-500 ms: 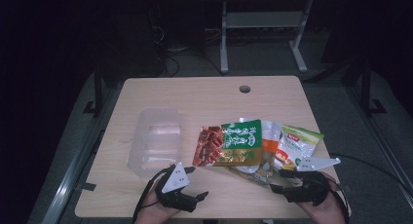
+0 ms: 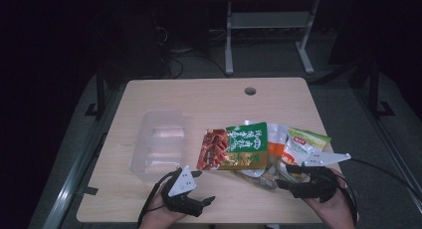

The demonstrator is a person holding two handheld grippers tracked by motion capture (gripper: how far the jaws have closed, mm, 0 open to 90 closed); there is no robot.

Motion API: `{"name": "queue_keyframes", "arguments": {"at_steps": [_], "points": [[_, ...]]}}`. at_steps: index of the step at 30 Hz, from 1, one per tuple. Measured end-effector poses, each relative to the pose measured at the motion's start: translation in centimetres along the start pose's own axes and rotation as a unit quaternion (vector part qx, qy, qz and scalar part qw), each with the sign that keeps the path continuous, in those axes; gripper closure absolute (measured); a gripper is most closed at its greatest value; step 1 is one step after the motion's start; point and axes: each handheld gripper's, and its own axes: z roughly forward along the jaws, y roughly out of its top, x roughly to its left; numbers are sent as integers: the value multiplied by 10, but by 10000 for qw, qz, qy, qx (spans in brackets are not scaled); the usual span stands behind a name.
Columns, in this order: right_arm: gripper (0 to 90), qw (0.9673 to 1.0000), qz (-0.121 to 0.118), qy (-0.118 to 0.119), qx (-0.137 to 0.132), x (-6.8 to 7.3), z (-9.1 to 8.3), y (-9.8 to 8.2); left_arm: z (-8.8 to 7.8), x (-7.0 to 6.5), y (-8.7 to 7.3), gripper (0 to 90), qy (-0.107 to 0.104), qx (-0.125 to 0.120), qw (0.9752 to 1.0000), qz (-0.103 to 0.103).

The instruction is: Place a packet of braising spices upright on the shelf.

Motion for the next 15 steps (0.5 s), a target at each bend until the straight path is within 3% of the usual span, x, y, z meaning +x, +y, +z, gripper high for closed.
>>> {"name": "queue_keyframes", "arguments": {"at_steps": [2,9,15], "points": [[361,10000,87,22,11,-1,0,7,1,0,0,166,-19,-46,10000,-65],[368,9996,285,52,40,-7,7,34,-1,0,2,166,-41,-83,10000,-12],[403,9979,567,11,300,-22,21,58,0,0,2,167,-83,-78,9999,-25]]}}
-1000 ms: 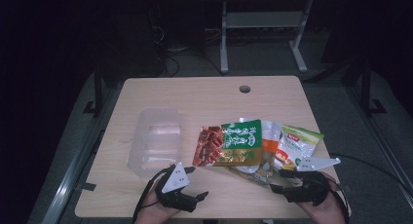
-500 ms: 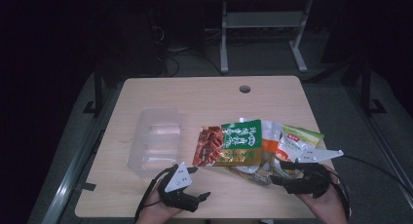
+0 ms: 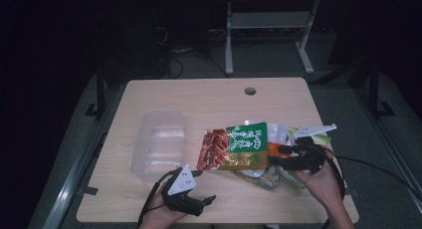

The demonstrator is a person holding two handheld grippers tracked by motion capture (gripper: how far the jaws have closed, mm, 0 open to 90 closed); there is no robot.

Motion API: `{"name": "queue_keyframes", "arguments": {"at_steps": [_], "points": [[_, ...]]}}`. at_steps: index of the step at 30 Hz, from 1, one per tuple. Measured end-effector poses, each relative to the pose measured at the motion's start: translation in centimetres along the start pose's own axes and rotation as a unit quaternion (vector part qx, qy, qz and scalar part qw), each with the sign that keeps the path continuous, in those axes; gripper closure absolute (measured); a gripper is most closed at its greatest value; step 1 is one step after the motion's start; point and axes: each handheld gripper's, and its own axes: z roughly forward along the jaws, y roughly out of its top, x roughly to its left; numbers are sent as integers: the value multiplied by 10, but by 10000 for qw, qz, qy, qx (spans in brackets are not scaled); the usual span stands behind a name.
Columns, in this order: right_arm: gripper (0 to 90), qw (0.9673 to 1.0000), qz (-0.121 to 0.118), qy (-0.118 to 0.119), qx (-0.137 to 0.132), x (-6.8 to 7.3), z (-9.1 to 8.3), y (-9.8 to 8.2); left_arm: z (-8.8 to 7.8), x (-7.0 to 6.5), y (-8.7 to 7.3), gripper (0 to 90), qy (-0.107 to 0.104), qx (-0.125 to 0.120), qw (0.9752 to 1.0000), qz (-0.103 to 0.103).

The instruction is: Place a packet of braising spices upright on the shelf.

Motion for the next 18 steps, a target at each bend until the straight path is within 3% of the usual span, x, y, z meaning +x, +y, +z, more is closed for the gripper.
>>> {"name": "queue_keyframes", "arguments": {"at_steps": [3,6,12,18], "points": [[413,9997,135,41,198,-11,11,9,0,0,1,167,-16,29,10000,69],[426,9990,288,67,338,-17,23,14,0,1,2,166,-36,-23,10000,12],[438,9973,405,48,611,-20,35,17,0,0,2,167,-59,-36,10000,15],[468,9962,526,144,682,-24,45,17,1,-2,3,167,-77,-45,9999,48]]}}
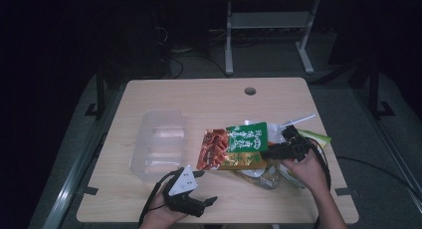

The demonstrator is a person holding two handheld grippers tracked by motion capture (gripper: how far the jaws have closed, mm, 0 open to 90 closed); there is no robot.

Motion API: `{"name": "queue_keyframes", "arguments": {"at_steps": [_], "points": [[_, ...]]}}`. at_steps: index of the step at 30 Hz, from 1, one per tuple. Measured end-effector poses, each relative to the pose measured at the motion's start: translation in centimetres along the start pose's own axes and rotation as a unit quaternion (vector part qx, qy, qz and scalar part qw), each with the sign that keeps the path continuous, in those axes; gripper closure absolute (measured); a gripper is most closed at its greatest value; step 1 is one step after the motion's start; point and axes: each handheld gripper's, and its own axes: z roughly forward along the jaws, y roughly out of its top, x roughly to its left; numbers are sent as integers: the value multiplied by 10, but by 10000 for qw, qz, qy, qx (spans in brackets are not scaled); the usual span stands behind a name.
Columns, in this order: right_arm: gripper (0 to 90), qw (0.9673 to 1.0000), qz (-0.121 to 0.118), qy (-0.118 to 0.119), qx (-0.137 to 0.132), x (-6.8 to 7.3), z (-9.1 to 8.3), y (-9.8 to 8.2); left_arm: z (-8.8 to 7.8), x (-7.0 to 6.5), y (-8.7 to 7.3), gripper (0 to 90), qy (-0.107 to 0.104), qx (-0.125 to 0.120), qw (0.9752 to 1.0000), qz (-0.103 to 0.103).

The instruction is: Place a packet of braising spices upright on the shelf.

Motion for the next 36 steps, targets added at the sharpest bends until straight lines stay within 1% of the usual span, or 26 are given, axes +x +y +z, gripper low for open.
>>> {"name": "queue_keyframes", "arguments": {"at_steps": [1,3,4,6,8,9,10,11,12,13,14,16,18,19,21,22,24,26,29,30,31,32,33,36], "points": [[481,10000,-32,25,-2,0,2,0,0,0,0,167,-2,0,10000,-8],[499,9999,26,113,27,-1,4,1,1,0,0,167,-3,0,10000,-29],[519,9998,83,157,58,-1,6,1,1,0,0,167,-16,13,10000,-32],[567,9997,89,229,82,-1,10,2,2,0,1,168,-18,-5,10000,-10],[619,9995,94,312,63,-2,12,3,2,0,1,168,-23,39,10000,12],[703,9990,138,414,31,-3,13,4,2,-1,0,168,-23,35,10000,2],[742,9986,174,494,2,-4,14,5,2,0,0,169,-27,24,10000,-7],[742,9986,174,494,2,-4,14,5,2,0,0,169,-32,5,10000,-26],[799,9977,251,627,0,-6,13,7,1,1,0,170,-28,7,10000,-48],[799,9977,251,627,0,-6,13,7,1,1,0,171,-28,7,10000,-48],[818,9977,238,640,5,-6,14,9,0,1,0,171,-38,-5,9999,-100],[859,9977,239,631,18,-5,14,12,0,3,0,171,-27,4,9999,-108],[894,9982,209,571,-4,-2,13,14,-1,4,0,174,-17,-6,9999,-141],[894,9982,209,571,-4,-2,13,14,-2,5,1,174,-21,-24,9998,-178],[896,9985,128,538,10,1,10,16,-4,6,2,186,-29,-54,9998,-198],[898,9988,79,485,7,3,6,18,-5,7,3,191,-22,-61,9998,-203],[899,9990,34,452,1,4,4,19,-5,9,3,192,-28,-72,9997,-246],[900,9990,-12,456,-23,5,-1,22,-6,12,4,194,-73,-112,9992,-375],[900,9987,-132,487,-50,9,-10,31,-7,17,6,201,-80,-72,9990,-438],[900,9987,-132,487,-50,9,-10,31,-7,19,6,201,-90,-95,9987,-491],[900,9986,-189,488,-61,10,-12,33,-7,21,7,203,-97,-91,9986,-520],[900,9985,-281,470,-11,13,-14,38,-7,23,7,212,-88,-95,9984,-548],[900,9985,-281,470,-11,13,-14,38,-7,25,8,212,-85,-90,9983,-570],[900,9979,-458,454,110,19,-17,47,-6,32,14,221,-64,-88,9983,-565]]}}
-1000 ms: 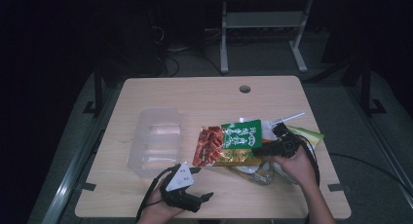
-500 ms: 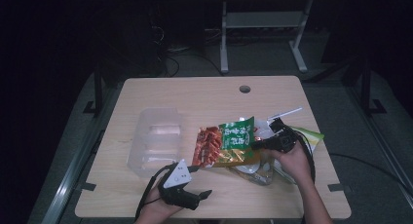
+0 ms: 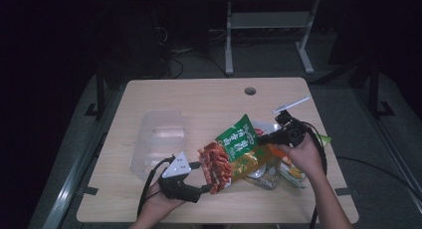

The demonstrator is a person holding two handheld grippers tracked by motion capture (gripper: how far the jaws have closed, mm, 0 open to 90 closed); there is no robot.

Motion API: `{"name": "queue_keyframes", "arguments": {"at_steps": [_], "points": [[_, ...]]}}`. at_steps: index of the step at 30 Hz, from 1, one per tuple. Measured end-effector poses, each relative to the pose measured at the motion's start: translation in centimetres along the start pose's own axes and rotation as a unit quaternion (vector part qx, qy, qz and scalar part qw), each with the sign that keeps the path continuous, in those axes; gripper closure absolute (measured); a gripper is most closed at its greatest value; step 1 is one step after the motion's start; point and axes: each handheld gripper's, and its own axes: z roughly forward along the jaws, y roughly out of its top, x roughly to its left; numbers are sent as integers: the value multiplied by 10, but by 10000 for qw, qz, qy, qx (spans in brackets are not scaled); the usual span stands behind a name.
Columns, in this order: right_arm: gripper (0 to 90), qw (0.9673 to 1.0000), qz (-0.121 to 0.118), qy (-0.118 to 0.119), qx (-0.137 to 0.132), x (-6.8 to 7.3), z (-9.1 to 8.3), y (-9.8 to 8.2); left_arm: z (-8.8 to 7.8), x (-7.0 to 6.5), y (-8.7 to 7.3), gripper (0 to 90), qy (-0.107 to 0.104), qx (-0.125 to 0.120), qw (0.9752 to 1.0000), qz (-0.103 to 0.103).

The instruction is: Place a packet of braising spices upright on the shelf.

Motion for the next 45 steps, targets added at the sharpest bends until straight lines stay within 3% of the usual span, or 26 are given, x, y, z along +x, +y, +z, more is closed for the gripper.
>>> {"name": "queue_keyframes", "arguments": {"at_steps": [4,17,26,28,30,32,33,35,37,40,45], "points": [[900,9996,-208,163,28,6,-5,12,1,5,10,233,-34,-42,10000,6],[900,9954,-902,245,209,32,-18,50,8,26,41,238,-57,-64,10000,-11],[900,9857,-1584,223,521,64,-22,70,15,51,52,262,27,52,9997,-231],[900,9821,-1771,258,580,74,-22,75,16,57,53,260,-8,130,9994,-329],[900,9812,-1809,264,624,78,-23,76,19,61,55,256,-103,206,9986,-482],[900,9765,-2028,276,671,86,-23,78,20,64,55,262,-140,273,9983,-499],[900,9765,-2028,276,671,86,-23,78,21,66,56,262,-210,293,9978,-551],[900,9736,-2161,315,667,90,-23,78,23,69,56,307,-294,358,9971,-603],[900,9713,-2260,310,672,94,-23,78,24,72,56,403,-519,369,9962,-592],[900,9708,-2290,271,667,95,-21,78,24,74,56,550,-789,389,9943,-596],[900,9704,-2315,288,629,91,-20,79,22,76,55,726,-814,430,9945,-490]]}}
